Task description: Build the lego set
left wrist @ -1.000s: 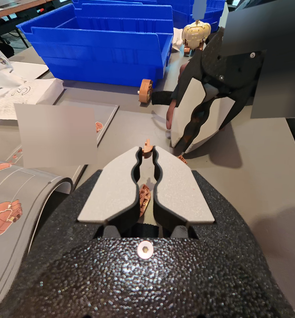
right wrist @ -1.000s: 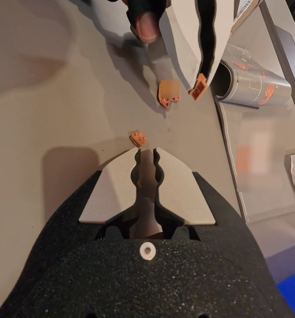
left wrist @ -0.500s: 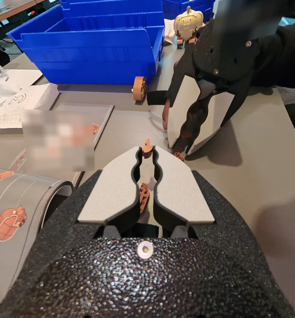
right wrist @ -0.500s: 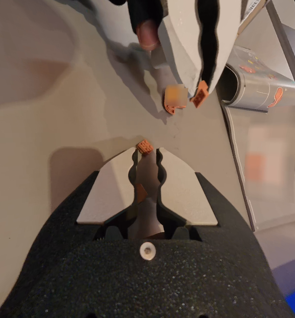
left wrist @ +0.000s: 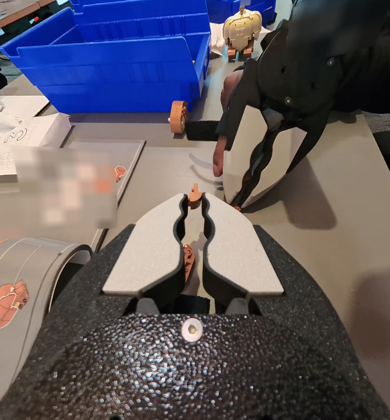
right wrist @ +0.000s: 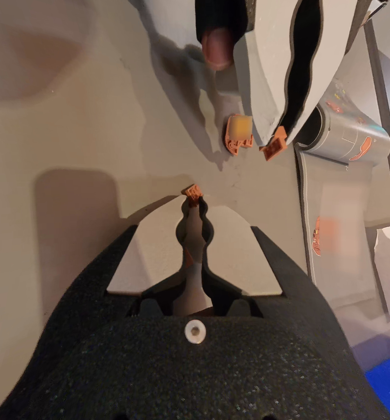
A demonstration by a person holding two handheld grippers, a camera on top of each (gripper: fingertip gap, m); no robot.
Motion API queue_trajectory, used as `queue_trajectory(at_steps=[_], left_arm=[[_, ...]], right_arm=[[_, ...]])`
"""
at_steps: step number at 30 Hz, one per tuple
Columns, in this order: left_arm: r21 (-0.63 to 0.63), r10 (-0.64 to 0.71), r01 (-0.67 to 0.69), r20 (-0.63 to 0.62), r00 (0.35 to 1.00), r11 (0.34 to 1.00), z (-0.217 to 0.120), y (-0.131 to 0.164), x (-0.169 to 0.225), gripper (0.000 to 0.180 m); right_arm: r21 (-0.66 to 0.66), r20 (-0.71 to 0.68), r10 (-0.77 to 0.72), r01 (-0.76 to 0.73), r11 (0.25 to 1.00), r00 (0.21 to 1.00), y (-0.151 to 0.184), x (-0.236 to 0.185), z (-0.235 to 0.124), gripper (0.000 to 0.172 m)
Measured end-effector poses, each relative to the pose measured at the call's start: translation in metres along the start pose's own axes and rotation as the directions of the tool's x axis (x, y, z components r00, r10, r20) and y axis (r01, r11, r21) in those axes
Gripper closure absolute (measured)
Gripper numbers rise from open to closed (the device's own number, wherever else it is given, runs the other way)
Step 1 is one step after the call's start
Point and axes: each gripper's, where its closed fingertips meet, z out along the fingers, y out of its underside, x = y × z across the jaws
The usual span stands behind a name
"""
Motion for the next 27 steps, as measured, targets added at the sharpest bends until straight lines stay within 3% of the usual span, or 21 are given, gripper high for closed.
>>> queue_trajectory(at_steps=[7, 15, 21, 27], left_arm=[[0.006, 0.004, -0.004, -0.034, 0.999, 1.000, 0.001, 0.004, 0.002, 0.170], [0.099, -0.032, 0.046, -0.131, 0.991, 0.994, -0.001, -0.007, 0.012, 0.170], [0.071, -0.081, 0.085, -0.063, 0.995, 0.994, -0.006, -0.002, -0.004, 0.170], [0.100, -0.190, 0.187, 0.023, 0.981, 0.977, -0.021, -0.003, -0.032, 0.170]], right_arm=[[0.051, 0.004, 0.095, -0.095, 0.994, 0.995, 0.000, 0.007, -0.002, 0.170], [0.330, 0.122, 0.305, -0.328, 0.885, 0.944, -0.031, 0.024, -0.032, 0.172], [0.233, 0.010, 0.254, -0.250, 0.940, 0.967, -0.015, 0.029, -0.021, 0.172], [0.169, -0.045, 0.190, -0.180, 0.969, 0.981, -0.016, 0.036, -0.009, 0.160]])
